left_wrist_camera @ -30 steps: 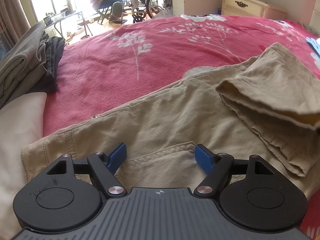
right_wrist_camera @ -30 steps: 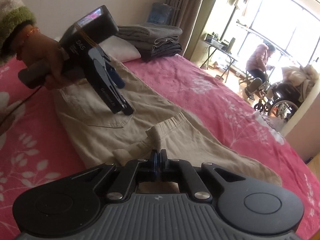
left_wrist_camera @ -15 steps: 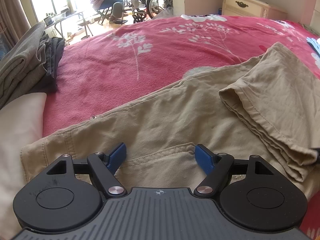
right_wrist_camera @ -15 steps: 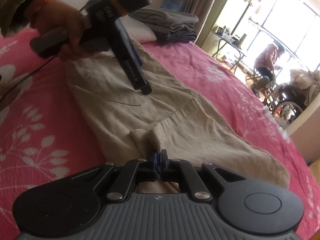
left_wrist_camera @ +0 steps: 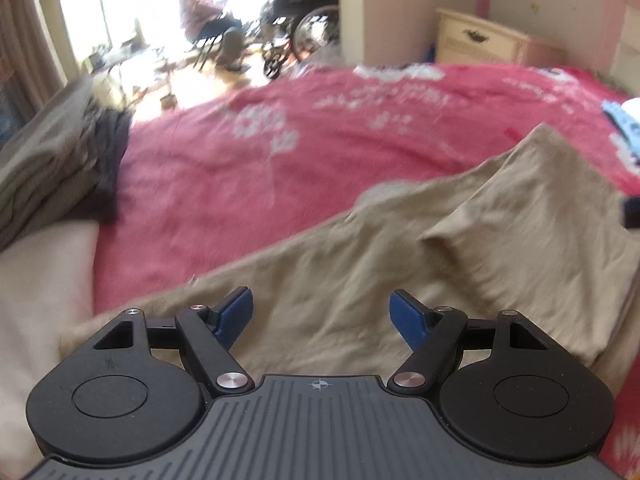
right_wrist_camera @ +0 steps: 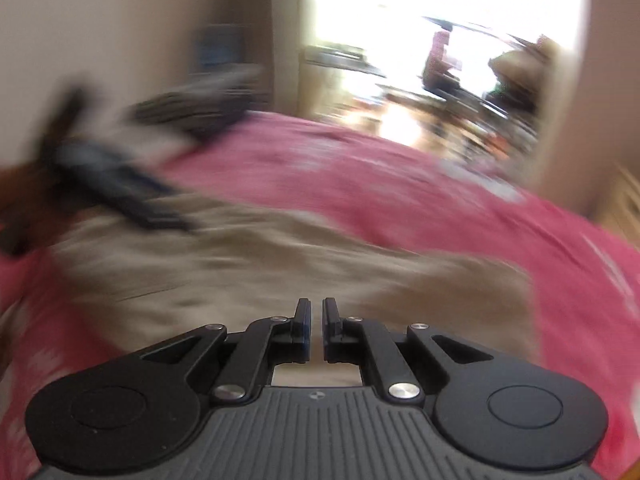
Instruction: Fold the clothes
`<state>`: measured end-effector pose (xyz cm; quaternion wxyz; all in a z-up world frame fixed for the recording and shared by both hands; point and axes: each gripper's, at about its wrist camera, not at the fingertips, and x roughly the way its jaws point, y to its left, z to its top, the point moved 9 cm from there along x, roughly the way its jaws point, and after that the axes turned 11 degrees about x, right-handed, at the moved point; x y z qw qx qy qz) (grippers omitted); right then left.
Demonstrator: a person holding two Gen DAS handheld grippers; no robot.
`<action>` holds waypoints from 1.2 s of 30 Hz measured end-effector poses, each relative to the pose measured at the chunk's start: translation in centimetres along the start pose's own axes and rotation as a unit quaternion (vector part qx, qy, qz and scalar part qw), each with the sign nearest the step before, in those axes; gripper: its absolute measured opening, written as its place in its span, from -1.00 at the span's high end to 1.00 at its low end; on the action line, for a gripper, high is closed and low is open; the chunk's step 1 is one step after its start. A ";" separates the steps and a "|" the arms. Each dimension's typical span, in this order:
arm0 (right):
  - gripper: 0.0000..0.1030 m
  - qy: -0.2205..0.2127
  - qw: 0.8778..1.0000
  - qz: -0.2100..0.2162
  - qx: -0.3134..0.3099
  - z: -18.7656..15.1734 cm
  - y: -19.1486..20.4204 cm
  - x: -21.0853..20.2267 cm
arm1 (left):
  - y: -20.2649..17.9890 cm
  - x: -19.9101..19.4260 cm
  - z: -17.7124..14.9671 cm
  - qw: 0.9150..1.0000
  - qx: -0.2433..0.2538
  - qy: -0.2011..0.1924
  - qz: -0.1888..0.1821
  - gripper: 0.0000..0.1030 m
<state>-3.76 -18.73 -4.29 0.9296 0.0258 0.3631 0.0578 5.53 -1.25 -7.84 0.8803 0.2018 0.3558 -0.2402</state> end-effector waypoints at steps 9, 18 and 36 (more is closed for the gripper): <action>0.91 0.156 0.950 -0.121 0.244 -5.6 -11.9 2.6 | -10.1 1.7 2.4 0.987 0.143 -0.011 -0.069 -0.48; 0.90 0.074 0.967 -0.144 0.196 1.2 -13.1 1.0 | -9.6 2.8 0.8 0.988 0.132 0.017 -0.074 -0.48; 0.94 0.070 0.959 -0.082 0.263 3.4 -16.9 13.7 | -8.4 2.9 0.0 0.992 0.094 0.020 -0.082 -0.54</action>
